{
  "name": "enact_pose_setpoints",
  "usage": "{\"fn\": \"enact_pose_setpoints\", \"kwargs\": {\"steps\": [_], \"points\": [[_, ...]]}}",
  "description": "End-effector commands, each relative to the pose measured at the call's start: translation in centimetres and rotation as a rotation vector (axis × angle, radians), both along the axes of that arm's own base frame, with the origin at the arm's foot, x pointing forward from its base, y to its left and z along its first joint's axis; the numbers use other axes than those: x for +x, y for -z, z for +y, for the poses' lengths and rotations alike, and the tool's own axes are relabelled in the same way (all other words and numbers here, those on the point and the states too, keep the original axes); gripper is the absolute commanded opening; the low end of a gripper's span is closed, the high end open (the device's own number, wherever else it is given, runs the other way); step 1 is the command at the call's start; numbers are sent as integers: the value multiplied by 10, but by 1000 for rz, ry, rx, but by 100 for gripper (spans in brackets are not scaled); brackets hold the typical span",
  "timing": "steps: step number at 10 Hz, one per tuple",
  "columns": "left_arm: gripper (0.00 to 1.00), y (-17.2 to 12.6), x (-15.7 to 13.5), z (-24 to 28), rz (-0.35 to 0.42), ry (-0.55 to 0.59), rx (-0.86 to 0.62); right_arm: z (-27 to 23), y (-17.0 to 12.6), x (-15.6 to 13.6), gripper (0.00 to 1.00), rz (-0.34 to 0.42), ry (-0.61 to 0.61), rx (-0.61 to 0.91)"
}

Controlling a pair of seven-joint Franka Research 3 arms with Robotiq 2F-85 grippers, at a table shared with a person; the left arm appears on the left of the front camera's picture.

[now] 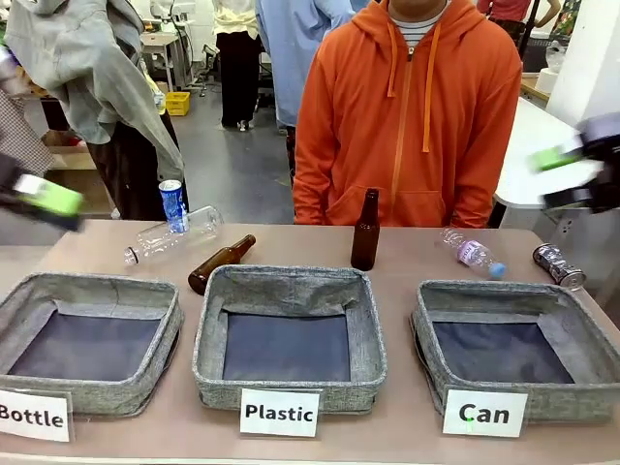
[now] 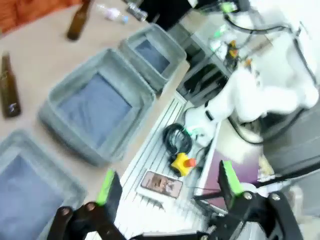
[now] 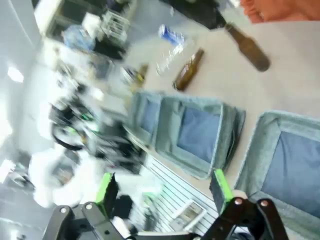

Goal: Sort the can waste into the basket.
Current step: Pick up the can waste from the table and place it in the right Fabric basket.

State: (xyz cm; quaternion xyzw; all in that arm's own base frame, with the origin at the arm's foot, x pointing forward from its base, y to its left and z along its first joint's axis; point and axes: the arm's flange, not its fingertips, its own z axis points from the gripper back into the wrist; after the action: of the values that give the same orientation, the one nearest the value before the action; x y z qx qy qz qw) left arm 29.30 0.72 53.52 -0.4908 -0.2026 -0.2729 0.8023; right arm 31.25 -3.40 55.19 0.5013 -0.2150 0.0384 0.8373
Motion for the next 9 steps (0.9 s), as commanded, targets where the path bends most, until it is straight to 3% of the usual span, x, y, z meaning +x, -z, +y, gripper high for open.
{"fn": "enact_pose_setpoints", "kwargs": {"steps": [1, 2, 3, 5, 6, 9], "points": [[100, 67, 26, 85, 199, -240, -165, -55, 79, -30, 100, 21, 169, 200], [100, 94, 19, 119, 247, -326, -345, -80, 100, -33, 100, 48, 229, 255], [100, 110, 8, 135, 249, -384, -468, -97, 116, -31, 100, 90, 275, 290], [100, 119, -1, 132, 239, -545, -617, -116, 149, -16, 100, 206, 382, 303], [100, 118, -4, 171, 291, -433, -434, -152, 94, -11, 100, 127, 319, 292], [100, 118, -4, 171, 291, -433, -434, -152, 94, -11, 100, 127, 319, 292]]}}
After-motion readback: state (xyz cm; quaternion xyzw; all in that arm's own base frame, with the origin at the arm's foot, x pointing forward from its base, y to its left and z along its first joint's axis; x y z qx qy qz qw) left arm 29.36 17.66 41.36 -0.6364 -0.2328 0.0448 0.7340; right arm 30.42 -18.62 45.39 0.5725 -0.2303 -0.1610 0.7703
